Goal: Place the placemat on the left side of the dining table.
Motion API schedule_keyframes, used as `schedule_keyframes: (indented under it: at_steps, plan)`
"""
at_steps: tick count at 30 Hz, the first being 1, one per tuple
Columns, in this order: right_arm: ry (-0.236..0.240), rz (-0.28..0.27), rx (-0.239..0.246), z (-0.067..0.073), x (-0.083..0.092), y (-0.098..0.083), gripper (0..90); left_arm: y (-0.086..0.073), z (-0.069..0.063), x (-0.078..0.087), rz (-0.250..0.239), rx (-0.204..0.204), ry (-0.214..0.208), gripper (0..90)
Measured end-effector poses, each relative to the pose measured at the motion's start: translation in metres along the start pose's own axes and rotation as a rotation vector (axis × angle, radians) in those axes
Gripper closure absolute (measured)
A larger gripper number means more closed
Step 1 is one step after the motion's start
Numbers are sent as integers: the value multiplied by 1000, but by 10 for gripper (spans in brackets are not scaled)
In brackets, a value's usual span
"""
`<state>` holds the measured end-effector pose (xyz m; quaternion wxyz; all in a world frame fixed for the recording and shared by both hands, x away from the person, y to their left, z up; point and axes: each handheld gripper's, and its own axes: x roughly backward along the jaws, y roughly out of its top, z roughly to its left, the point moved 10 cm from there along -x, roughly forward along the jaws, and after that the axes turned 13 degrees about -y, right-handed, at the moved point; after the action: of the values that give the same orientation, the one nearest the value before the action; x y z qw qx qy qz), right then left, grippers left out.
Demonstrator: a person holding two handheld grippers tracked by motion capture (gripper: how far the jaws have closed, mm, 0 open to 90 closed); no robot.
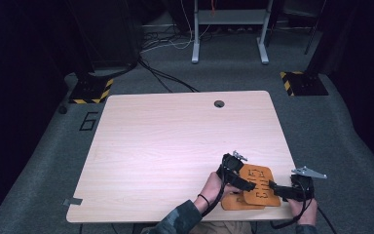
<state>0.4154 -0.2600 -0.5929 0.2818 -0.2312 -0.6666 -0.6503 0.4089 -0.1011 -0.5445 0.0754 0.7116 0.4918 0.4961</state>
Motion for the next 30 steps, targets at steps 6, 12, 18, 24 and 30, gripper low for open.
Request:
schedule_keyframes:
  at_steps: [6,12,18,24,30]
  plan:
    - [6,-4,-6,-1,0,1,2,6,-3,1,-23,21,-13,216]
    - [6,-4,-19,-2,0,1,2,11,-4,1,-57,40,-12,207]
    - [8,-8,-23,-2,0,1,0,14,-9,-1,-62,68,-55,231]
    - [11,-11,-29,-3,0,2,0,13,-14,-9,-31,54,-42,255]
    - [13,-14,-51,-6,0,2,0,25,-21,-8,-14,28,-23,276]
